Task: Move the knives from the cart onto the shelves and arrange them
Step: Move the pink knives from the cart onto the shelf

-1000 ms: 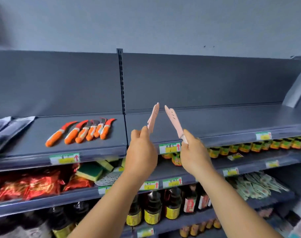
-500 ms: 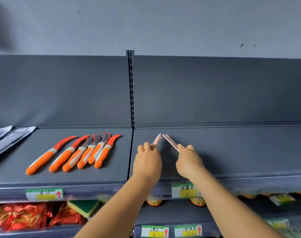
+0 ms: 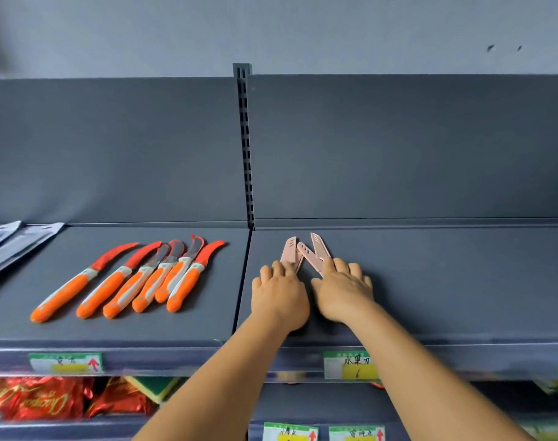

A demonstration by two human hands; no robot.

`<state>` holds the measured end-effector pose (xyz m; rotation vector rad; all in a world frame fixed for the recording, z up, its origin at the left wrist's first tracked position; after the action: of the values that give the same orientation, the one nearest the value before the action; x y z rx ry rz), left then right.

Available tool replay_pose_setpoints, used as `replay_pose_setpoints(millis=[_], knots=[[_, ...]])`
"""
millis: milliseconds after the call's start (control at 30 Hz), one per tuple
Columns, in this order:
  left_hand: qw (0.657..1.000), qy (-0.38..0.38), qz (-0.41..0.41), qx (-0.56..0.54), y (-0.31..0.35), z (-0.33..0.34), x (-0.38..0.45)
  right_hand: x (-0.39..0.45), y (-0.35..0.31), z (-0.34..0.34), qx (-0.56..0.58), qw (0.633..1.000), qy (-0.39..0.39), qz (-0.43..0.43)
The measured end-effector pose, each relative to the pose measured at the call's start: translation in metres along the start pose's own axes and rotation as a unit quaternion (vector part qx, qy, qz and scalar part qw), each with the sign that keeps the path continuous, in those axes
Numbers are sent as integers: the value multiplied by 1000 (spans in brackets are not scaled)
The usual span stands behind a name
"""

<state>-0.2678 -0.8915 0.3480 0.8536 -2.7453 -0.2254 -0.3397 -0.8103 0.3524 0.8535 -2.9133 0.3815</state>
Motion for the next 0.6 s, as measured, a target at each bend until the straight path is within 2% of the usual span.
replay_pose_setpoints(millis=[133, 367, 600], knots=[[999, 31, 7, -29, -1, -8, -3, -7, -2, -9, 32, 999, -9, 15], [985, 113, 106, -71, 5, -45, -48, -62, 3, -42, 45, 996, 73, 1], [971, 91, 198, -99, 10, -44, -144, -173, 25, -42, 69, 992, 87, 67]])
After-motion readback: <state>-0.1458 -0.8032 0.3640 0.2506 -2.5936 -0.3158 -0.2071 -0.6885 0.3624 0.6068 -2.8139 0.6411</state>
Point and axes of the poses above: each hand's wrist, its own x-axis towards the middle knuckle, its own z-axis out of the palm, y = z × x, the point moved 4 cm from there along x, towards the middle knuckle, and after that the axes turned 9 degrees about y, right-handed, at the moved point
